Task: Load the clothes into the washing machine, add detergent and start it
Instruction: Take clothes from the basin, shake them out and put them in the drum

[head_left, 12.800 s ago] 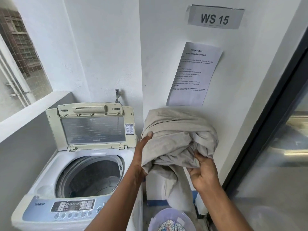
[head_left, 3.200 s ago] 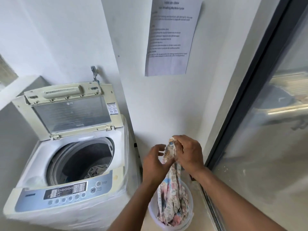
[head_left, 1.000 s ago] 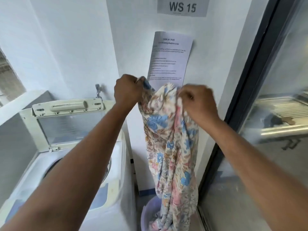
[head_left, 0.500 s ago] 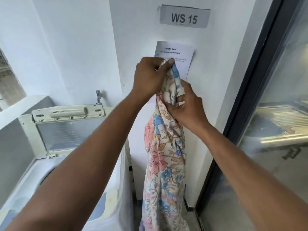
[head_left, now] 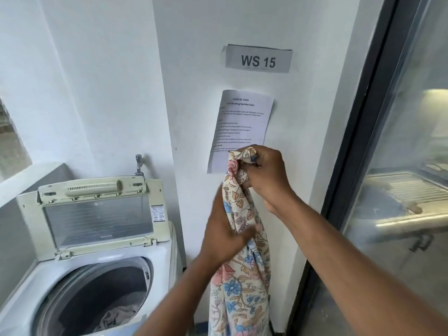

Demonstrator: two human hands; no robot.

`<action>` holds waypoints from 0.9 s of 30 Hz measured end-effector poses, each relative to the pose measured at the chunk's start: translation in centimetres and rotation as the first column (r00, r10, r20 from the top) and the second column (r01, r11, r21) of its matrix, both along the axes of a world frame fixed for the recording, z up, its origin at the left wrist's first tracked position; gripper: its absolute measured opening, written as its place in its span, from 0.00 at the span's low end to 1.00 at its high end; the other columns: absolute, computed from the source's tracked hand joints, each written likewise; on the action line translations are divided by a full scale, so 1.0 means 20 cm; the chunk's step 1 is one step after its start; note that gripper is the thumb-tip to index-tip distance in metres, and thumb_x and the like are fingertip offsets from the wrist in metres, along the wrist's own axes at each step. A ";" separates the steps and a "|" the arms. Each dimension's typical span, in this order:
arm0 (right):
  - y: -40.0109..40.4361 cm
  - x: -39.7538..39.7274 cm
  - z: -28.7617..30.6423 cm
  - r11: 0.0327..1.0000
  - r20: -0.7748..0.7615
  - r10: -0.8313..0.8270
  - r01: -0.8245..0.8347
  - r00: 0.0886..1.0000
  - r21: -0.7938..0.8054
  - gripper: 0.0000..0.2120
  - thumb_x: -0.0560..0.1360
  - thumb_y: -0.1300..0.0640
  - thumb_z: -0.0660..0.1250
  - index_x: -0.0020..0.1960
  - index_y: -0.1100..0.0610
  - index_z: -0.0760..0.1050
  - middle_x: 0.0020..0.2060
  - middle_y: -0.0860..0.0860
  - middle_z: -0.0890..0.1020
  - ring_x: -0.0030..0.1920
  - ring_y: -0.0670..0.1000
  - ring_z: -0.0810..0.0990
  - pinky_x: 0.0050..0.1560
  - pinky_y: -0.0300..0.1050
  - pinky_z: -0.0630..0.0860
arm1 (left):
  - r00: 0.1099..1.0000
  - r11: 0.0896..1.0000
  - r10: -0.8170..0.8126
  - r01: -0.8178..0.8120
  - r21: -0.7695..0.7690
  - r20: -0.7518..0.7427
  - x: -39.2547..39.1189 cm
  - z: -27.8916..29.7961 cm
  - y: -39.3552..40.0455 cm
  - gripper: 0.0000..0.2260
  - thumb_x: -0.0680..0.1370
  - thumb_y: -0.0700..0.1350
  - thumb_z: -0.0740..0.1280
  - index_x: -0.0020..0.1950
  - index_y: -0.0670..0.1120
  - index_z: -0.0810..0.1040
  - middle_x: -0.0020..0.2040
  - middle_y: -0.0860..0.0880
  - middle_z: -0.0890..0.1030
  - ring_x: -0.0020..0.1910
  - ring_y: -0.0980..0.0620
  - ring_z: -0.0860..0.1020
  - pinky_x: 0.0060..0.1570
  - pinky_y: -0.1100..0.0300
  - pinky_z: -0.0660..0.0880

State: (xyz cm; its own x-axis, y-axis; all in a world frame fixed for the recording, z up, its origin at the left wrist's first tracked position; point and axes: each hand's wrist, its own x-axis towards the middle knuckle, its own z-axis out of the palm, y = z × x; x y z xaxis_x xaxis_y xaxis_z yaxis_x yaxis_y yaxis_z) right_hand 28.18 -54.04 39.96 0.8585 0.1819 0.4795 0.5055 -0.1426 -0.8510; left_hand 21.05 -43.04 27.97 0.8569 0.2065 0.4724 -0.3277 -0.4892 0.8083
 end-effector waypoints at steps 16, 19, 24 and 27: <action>-0.42 0.04 -0.21 0.824 0.108 -0.352 0.363 0.930 -0.436 0.23 0.68 0.62 0.74 0.59 0.42 0.83 0.56 0.51 0.84 0.54 0.58 0.82 0.48 0.54 0.82 | 0.990 0.974 0.132 -0.139 0.180 0.047 0.19 0.54 0.27 0.17 0.69 0.34 0.68 0.50 0.49 0.90 0.44 0.53 0.89 0.43 0.58 0.86 0.45 0.60 0.82; -0.34 -0.03 -0.13 0.684 0.305 -0.168 0.334 0.937 -0.649 0.50 0.67 0.56 0.76 0.83 0.47 0.56 0.76 0.52 0.65 0.73 0.58 0.65 0.69 0.60 0.71 | 0.982 0.953 0.164 -0.182 0.243 0.093 0.22 0.70 0.25 0.19 0.66 0.39 0.65 0.50 0.49 0.89 0.44 0.50 0.89 0.44 0.52 0.86 0.45 0.57 0.82; -0.16 -0.11 0.02 0.839 0.207 0.086 0.041 0.975 -0.542 0.61 0.67 0.40 0.77 0.82 0.36 0.36 0.77 0.49 0.71 0.69 0.57 0.77 0.64 0.58 0.78 | 0.954 0.910 0.193 -0.261 0.321 0.228 0.24 0.95 0.14 0.07 0.65 0.42 0.64 0.35 0.45 0.82 0.28 0.46 0.78 0.41 0.41 0.85 0.35 0.56 0.74; -0.06 -0.11 0.01 0.949 0.178 -0.001 0.058 0.984 -0.311 0.55 0.68 0.42 0.80 0.82 0.45 0.49 0.64 0.46 0.82 0.59 0.50 0.83 0.60 0.48 0.80 | 0.935 0.909 0.167 -0.270 0.319 0.314 0.23 1.03 0.06 0.07 0.69 0.43 0.66 0.39 0.45 0.85 0.32 0.47 0.83 0.41 0.44 0.85 0.38 0.52 0.78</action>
